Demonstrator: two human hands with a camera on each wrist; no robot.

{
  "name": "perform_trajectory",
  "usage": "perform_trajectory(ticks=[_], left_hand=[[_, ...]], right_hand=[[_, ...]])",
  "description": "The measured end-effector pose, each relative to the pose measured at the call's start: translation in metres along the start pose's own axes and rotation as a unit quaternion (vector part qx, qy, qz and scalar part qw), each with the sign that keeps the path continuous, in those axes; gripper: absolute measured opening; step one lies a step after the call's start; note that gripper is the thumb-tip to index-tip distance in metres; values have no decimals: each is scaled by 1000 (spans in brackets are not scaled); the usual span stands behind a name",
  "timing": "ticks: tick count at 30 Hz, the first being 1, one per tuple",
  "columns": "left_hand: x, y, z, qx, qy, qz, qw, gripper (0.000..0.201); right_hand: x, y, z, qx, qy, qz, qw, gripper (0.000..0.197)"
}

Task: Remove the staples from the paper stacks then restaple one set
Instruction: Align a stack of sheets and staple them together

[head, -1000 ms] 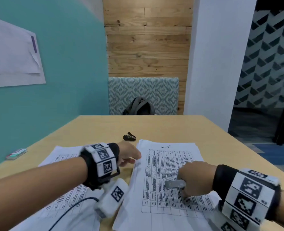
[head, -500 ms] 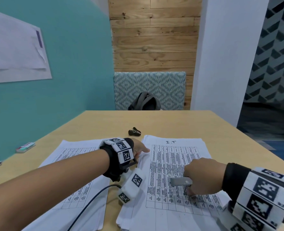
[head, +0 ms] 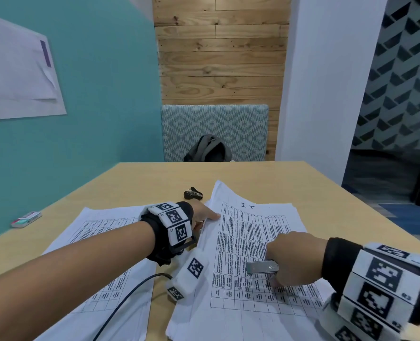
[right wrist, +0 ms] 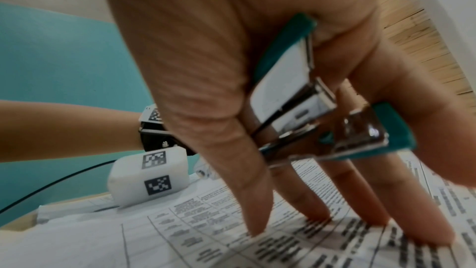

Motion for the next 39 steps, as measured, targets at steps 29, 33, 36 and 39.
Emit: perform_trajectory(ticks=[29, 33, 36, 39], left_hand=[[-53, 36, -104, 156, -354, -308, 869, 43], [-68, 36, -135, 82, -424, -303, 850, 16], [-74, 38, -148, 13, -465, -308, 830, 14], [-69, 38, -152, -16, -491, -324, 809, 19]], right_hand=[[-107, 17, -23, -327, -110, 721, 601, 17], [-95, 36, -38, -406, -110, 713, 562, 9], [-84, 55, -58, -470, -93, 687, 546, 11], [-70, 60, -75, -486, -63, 678, 547, 12]])
Point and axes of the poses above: each hand's wrist, its own z-axis towards the middle knuckle, its own y-axis out of the back of the hand, x = y × z, the point moved 2 cm from there along z, towards the middle knuckle, and after that the axes turned 3 degrees about -z, right-handed, at the moved point
